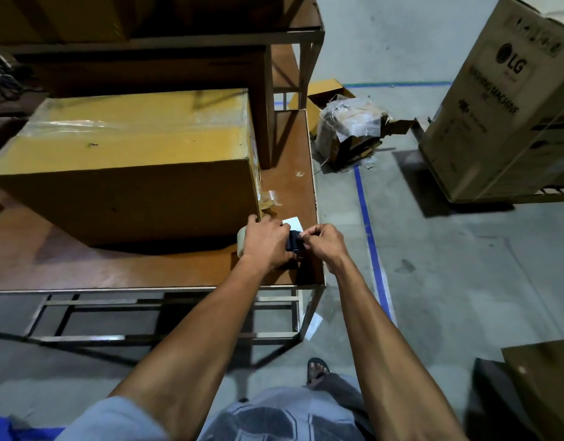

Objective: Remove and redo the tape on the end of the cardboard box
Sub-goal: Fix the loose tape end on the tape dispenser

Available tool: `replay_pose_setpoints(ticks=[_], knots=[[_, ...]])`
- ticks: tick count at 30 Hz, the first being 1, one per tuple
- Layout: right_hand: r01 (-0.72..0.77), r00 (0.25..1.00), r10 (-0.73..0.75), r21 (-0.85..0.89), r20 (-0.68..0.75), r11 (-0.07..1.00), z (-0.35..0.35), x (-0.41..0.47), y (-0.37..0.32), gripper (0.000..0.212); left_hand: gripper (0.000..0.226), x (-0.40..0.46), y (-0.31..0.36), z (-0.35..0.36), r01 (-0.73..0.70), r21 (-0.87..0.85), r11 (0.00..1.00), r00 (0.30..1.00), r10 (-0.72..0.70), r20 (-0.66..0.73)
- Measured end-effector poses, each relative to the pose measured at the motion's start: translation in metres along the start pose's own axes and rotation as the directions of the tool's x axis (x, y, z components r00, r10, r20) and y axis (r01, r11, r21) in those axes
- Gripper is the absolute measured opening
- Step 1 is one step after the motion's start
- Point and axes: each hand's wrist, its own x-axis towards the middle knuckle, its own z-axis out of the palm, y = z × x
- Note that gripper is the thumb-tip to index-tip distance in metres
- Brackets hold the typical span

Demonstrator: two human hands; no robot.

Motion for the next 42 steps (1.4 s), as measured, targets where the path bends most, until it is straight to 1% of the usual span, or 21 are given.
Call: replay_pose_setpoints(ticks=[4, 9, 11, 13, 14, 15, 17, 19, 20, 22, 24, 26, 28, 30, 31, 32, 34, 36, 38, 39, 42], knots=[[-0.037, 0.999, 0.035, 0.046, 0.031, 0.998, -0.003, -0.004, 0.006, 0.017, 0.067, 0.001, 0.003, 0.0, -0.027, -0.015, 1.0, 1.0, 0.027, 0.014], [-0.083, 0.994, 0.074, 0.117, 0.082, 0.99, -0.003, -0.005, 0.011, 0.019, 0.067, -0.003, 0.004, 0.004, -0.04, 0.011, 0.999, 0.999, 0.04, -0.026], [-0.097, 0.991, 0.083, 0.138, 0.105, 0.986, -0.002, -0.004, 0.013, 0.028, 0.069, -0.004, 0.005, 0.006, -0.04, 0.012, 0.999, 0.999, 0.04, -0.035], [-0.1, 0.99, 0.082, 0.172, 0.111, 0.98, -0.002, -0.001, 0.014, 0.044, 0.07, -0.006, 0.004, 0.007, -0.04, 0.007, 0.999, 0.998, 0.041, -0.043], [-0.098, 0.991, 0.08, 0.167, 0.109, 0.981, -0.002, -0.001, 0.011, 0.047, 0.07, -0.006, 0.002, 0.007, -0.043, 0.007, 0.999, 0.998, 0.043, -0.046], [-0.085, 0.992, 0.071, 0.131, 0.103, 0.988, -0.003, -0.003, 0.007, 0.044, 0.069, -0.007, 0.002, 0.007, -0.048, 0.007, 0.999, 0.998, 0.048, -0.048], [-0.03, 0.997, 0.032, -0.021, 0.072, 0.999, -0.002, -0.006, 0.0, 0.03, 0.064, -0.008, 0.002, 0.008, -0.064, 0.008, 0.998, 0.997, 0.064, -0.051], [0.041, 0.999, -0.04, -0.182, 0.009, 0.982, 0.003, -0.008, -0.004, 0.019, 0.061, -0.009, 0.003, 0.008, -0.075, 0.007, 0.997, 0.996, 0.076, -0.052], [0.062, 0.997, -0.068, -0.221, -0.019, 0.973, 0.005, -0.008, -0.004, 0.016, 0.061, -0.009, 0.003, 0.009, -0.077, 0.004, 0.997, 0.995, 0.077, -0.06], [0.069, 0.995, -0.083, -0.222, -0.055, 0.973, 0.008, -0.01, -0.005, 0.014, 0.065, -0.008, 0.002, 0.012, -0.071, -0.019, 0.997, 0.994, 0.069, -0.083], [0.061, 0.995, -0.076, -0.203, -0.067, 0.977, 0.008, -0.009, -0.005, 0.012, 0.074, -0.008, -0.003, 0.016, -0.062, -0.069, 0.996, 0.993, 0.055, -0.103], [0.054, 0.994, -0.07, -0.19, -0.08, 0.98, 0.008, -0.01, -0.003, 0.011, 0.085, -0.013, -0.01, 0.024, -0.029, -0.182, 0.983, 0.99, 0.003, -0.141], [0.044, 0.992, -0.063, -0.173, -0.106, 0.984, 0.007, -0.01, -0.003, 0.012, 0.095, -0.023, -0.019, 0.036, 0.031, -0.37, 0.929, 0.98, -0.101, -0.171], [0.039, 0.991, -0.06, -0.167, -0.123, 0.985, 0.007, -0.009, -0.002, 0.024, 0.104, -0.034, -0.027, 0.048, 0.089, -0.533, 0.841, 0.969, -0.197, -0.149], [0.037, 0.991, -0.058, -0.165, -0.124, 0.986, 0.007, -0.008, -0.002, 0.029, 0.108, -0.039, -0.029, 0.054, 0.113, -0.6, 0.792, 0.965, -0.232, -0.125], [0.028, 0.991, -0.048, -0.158, -0.124, 0.987, 0.008, -0.007, -0.001, 0.03, 0.113, -0.042, -0.03, 0.057, 0.133, -0.665, 0.735, 0.96, -0.262, -0.097], [0.002, 0.992, -0.018, -0.128, -0.124, 0.992, 0.009, -0.005, 0.0, 0.024, 0.123, -0.048, -0.031, 0.063, 0.184, -0.783, 0.594, 0.944, -0.33, -0.028], [-0.04, 0.992, 0.031, -0.076, -0.119, 0.996, 0.009, -0.004, 0.006, 0.022, 0.13, -0.05, -0.03, 0.067, 0.255, -0.855, 0.451, 0.917, -0.394, 0.066], [-0.07, 0.992, 0.065, -0.044, -0.104, 0.997, 0.01, -0.003, 0.013, 0.019, 0.135, -0.053, -0.03, 0.071, 0.326, -0.892, 0.314, 0.884, -0.435, 0.17], [-0.081, 0.992, 0.079, -0.016, -0.101, 0.997, 0.01, -0.002, 0.017, 0.018, 0.135, -0.053, -0.03, 0.072, 0.343, -0.9, 0.269, 0.877, -0.436, 0.204], [-0.13, 0.986, 0.14, 0.116, -0.087, 0.985, 0.01, -0.002, 0.02, 0.018, 0.125, -0.054, -0.03, 0.075, 0.329, -0.92, 0.214, 0.881, -0.42, 0.217]])
